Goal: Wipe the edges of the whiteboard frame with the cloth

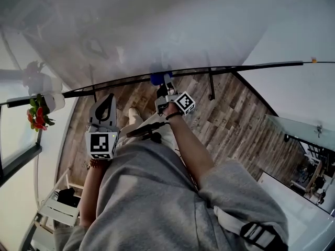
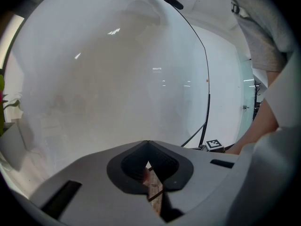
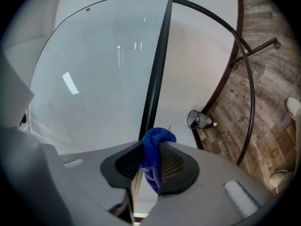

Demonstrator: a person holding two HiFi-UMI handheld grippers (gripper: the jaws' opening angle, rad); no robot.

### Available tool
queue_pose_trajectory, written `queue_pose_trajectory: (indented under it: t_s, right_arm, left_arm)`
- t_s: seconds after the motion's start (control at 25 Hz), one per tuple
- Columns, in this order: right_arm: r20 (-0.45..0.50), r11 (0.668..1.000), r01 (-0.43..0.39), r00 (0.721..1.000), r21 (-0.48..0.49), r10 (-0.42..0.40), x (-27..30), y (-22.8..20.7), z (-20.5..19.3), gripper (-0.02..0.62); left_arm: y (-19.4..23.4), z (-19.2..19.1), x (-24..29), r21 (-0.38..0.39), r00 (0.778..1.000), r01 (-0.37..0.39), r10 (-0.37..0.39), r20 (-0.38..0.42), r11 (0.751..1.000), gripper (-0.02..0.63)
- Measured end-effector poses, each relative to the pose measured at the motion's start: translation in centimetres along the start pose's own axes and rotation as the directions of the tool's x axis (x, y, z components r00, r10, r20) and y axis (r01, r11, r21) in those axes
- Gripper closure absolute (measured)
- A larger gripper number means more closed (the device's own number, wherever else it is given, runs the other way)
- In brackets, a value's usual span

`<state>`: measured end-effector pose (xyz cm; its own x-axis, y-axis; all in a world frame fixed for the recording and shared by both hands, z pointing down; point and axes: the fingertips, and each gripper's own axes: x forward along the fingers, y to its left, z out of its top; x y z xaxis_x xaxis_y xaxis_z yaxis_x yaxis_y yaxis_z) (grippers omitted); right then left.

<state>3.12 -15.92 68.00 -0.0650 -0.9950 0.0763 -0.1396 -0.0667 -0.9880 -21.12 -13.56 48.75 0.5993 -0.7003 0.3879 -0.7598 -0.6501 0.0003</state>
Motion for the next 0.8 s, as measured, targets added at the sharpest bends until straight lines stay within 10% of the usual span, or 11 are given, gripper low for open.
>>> queue_pose_trajectory:
  t_s: [0.8]
  right_arm:
    - [-0.199, 0.999, -0.051, 0.979, -0.015, 0.047, 1.9, 1.0, -6.7, 0.5]
  left_arm:
    - [1.9, -1.2, -2.4, 0.002, 0.996, -0.09, 0.09, -0.014, 0.996, 0.6]
